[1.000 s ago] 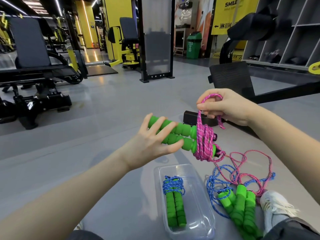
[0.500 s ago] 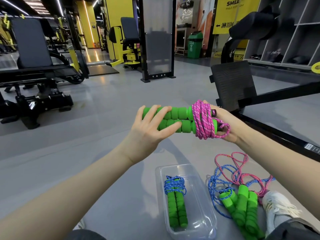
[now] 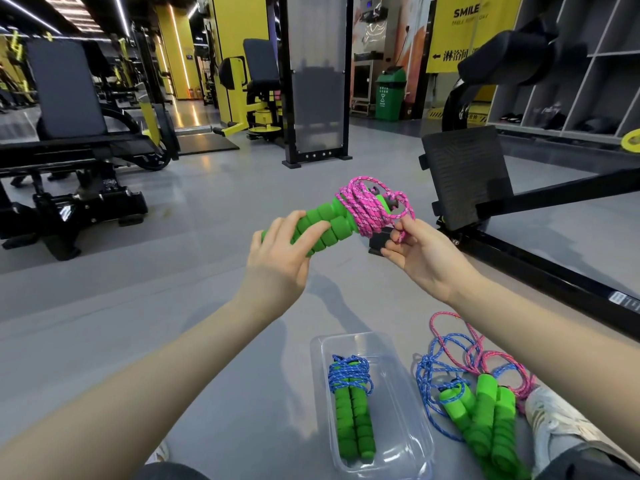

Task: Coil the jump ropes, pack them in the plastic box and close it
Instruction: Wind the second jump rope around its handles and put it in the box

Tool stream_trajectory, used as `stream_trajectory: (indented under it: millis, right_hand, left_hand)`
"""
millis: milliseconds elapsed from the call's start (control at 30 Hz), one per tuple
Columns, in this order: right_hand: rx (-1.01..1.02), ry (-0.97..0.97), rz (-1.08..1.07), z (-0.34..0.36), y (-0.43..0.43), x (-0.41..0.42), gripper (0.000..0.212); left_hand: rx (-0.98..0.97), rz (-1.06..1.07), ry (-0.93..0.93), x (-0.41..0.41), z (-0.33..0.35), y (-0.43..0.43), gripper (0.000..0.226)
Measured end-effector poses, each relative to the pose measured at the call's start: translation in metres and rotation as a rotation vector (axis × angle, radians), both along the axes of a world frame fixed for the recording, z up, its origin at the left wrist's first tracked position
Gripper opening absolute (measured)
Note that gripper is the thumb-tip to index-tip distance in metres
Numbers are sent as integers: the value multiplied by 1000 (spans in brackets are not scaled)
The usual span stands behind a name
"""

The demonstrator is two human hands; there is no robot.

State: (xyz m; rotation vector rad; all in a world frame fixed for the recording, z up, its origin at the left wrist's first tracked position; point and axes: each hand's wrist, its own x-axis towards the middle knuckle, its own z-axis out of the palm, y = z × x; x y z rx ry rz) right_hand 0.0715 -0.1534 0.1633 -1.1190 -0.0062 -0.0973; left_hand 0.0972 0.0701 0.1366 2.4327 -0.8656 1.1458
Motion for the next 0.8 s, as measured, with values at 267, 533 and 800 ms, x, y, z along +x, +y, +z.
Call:
stream_trajectory:
  millis: [267,533,800]
  right_hand:
    - [-371,-103,-279,-31,28,-19,14]
    - [-1050,-325,-437,-32,37,-14,8]
    - [-1133,-585,-575,-17,40,-25,14]
  left_hand:
    - [-16,23,150,0,-10,-1,48]
    - [-116,29,281,0,-10,-2,53]
    - [-52,134,281,-2,-12,-4,53]
